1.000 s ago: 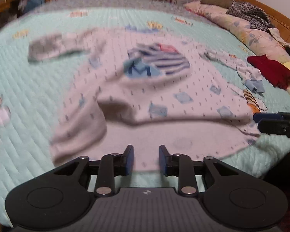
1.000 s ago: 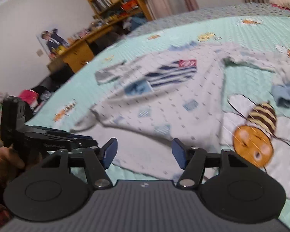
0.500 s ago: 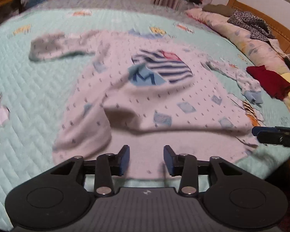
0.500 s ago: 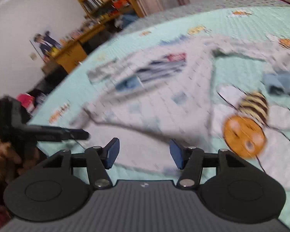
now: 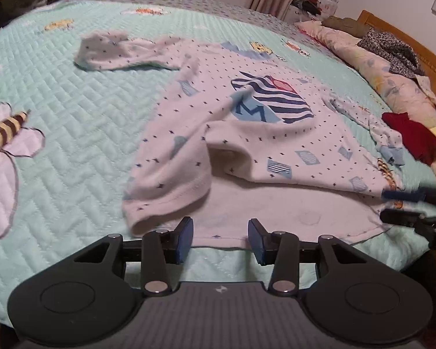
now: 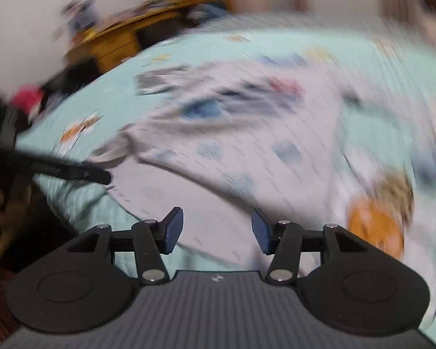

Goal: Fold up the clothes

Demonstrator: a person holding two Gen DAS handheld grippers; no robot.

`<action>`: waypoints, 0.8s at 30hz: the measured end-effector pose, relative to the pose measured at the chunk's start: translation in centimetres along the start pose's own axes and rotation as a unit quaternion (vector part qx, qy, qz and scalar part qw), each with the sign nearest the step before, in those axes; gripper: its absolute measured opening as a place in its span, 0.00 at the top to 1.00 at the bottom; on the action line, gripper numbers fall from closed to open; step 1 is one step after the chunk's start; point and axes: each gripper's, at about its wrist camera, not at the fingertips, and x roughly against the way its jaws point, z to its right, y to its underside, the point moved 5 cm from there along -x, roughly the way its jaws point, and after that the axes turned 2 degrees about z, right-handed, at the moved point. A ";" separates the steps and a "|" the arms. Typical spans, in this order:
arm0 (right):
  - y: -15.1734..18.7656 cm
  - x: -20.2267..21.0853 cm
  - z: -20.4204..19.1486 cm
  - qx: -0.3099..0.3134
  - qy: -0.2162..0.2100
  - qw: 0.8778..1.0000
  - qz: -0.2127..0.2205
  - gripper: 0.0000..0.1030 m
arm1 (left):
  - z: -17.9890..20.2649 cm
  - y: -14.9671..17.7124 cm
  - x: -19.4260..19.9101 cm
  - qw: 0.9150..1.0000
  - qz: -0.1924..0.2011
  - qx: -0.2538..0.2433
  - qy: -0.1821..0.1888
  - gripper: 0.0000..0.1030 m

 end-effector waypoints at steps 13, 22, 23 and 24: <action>-3.2 -9.3 -10.2 0.299 0.024 0.953 0.041 0.36 | -3.3 -0.6 0.9 0.992 0.056 0.108 0.040 0.50; -2.1 -7.5 -6.6 0.223 0.092 0.970 0.033 0.30 | -2.5 -0.3 -0.5 0.984 0.063 0.160 0.054 0.49; -1.8 -7.1 -6.2 0.217 0.095 0.971 0.032 0.30 | -2.5 -0.2 -0.6 0.982 0.066 0.167 0.050 0.49; -1.5 -6.9 -5.9 0.208 0.096 0.973 0.032 0.30 | -2.6 -0.1 -0.6 0.980 0.073 0.180 0.047 0.49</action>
